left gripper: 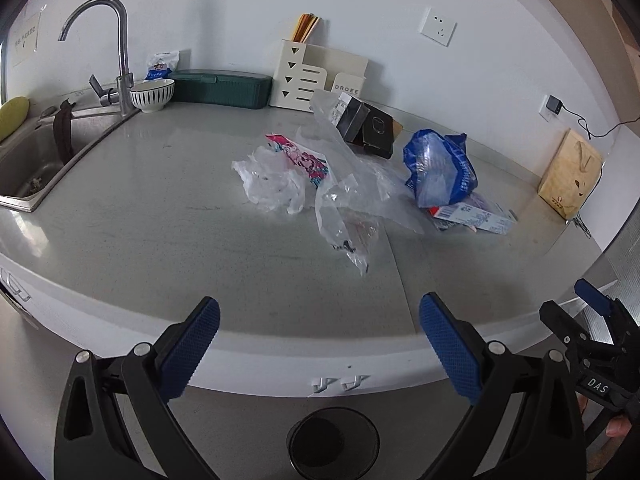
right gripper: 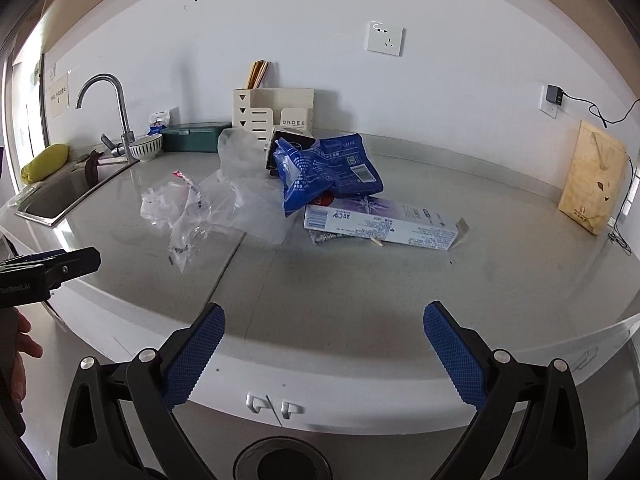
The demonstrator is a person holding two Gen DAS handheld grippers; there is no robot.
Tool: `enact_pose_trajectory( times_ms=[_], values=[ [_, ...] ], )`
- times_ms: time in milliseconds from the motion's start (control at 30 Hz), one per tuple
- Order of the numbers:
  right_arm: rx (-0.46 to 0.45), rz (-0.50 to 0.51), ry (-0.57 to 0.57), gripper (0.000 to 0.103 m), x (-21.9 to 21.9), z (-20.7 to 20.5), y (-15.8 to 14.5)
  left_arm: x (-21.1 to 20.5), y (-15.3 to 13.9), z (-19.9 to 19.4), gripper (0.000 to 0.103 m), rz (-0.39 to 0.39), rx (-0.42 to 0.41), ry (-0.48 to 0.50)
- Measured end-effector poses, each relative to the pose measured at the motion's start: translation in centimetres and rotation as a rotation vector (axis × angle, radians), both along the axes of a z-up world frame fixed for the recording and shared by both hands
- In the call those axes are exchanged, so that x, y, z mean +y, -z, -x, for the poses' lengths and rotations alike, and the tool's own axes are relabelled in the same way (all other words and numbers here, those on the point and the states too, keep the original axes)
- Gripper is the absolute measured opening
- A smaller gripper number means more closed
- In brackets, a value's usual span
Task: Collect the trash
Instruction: 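Grasp the clear plastic bag with the left gripper while the right gripper grasps the blue snack bag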
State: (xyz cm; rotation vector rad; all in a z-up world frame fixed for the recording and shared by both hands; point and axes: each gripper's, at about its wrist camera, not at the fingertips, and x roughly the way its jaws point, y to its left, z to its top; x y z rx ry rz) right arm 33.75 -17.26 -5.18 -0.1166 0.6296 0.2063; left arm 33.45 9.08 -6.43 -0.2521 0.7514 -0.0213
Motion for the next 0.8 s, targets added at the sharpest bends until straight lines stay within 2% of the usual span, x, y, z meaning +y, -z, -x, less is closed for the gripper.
enact_pose_trajectory(
  times_ms=[100, 433, 600, 667, 733, 800],
  values=[
    [0.012, -0.021, -0.029, 0.100, 0.5, -3.8, -0.3, 1.7, 0.1, -3.4, 0.099, 0.066, 0.017, 0.002],
    [0.000, -0.007, -0.103, 0.100, 3.6, -12.9, -1.2, 5.5, 1.6, -13.0, 0.099, 0.137, 0.090, -0.007],
    [0.035, 0.019, -0.099, 0.100, 4.7, -16.5, -0.7, 6.8, 3.0, -15.9, 0.099, 0.176, 0.139, -0.011],
    [0.037, 0.017, -0.103, 0.100, 4.9, -17.1, -0.6, 7.0, 3.4, -16.6, 0.098, 0.179, 0.151, -0.006],
    [0.037, 0.018, -0.106, 0.100, 5.1, -17.6, -0.5, 7.4, 3.9, -17.1, 0.097, 0.222, 0.159, 0.008],
    [0.037, 0.017, -0.107, 0.100, 5.2, -18.0, -0.5, 7.5, 4.1, -17.6, 0.096, 0.217, 0.163, 0.003]
  ],
)
